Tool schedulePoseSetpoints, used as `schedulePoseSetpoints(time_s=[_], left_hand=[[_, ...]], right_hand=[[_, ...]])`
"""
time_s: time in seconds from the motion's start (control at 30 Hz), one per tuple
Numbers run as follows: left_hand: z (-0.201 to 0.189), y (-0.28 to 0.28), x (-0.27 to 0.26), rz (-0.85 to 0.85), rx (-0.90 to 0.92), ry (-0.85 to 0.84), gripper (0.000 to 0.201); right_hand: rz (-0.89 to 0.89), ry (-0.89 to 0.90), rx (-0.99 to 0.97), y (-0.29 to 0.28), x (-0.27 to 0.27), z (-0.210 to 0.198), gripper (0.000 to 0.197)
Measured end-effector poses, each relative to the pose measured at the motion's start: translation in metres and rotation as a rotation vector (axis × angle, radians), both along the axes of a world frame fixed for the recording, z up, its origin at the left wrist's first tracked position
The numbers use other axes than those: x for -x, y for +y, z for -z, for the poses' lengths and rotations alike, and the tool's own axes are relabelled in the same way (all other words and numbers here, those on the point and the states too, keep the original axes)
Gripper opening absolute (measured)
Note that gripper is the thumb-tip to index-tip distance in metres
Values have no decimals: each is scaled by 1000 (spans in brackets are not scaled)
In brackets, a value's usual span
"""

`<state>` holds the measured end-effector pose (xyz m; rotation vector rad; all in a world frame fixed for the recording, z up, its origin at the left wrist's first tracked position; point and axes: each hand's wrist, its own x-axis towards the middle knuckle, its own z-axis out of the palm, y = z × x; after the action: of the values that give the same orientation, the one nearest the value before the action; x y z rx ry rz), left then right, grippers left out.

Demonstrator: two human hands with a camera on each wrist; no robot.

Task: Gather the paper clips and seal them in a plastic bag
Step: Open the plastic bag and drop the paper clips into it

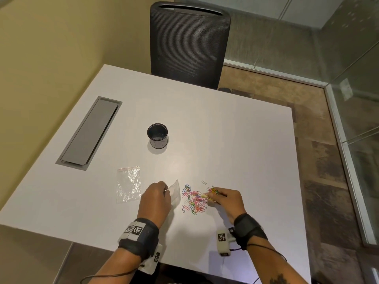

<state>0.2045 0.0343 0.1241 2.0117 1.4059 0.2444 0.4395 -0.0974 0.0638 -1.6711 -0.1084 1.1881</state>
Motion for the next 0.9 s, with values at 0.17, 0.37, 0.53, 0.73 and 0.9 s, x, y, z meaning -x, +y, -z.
schedulePoseSetpoints(time_s=[0.17,0.37,0.53,0.73,0.9], left_hand=[[1,-1,-5,23,-22,-28,8],[-1,0,-12,53,-50,-48,8],[-3,-1,-16,71,-85,-66,6],[-6,-4,-18,89,-125,-122,5],[-9,-4,-19,56,-95,-141,7]], right_hand=[[-13,5,-95,6,-3,-33,27],[-40,100,-250,31,10,-73,29],[-102,160,-310,50,33,-94,29],[-154,148,-284,56,55,-93,29],[-164,80,-234,54,60,-93,28]])
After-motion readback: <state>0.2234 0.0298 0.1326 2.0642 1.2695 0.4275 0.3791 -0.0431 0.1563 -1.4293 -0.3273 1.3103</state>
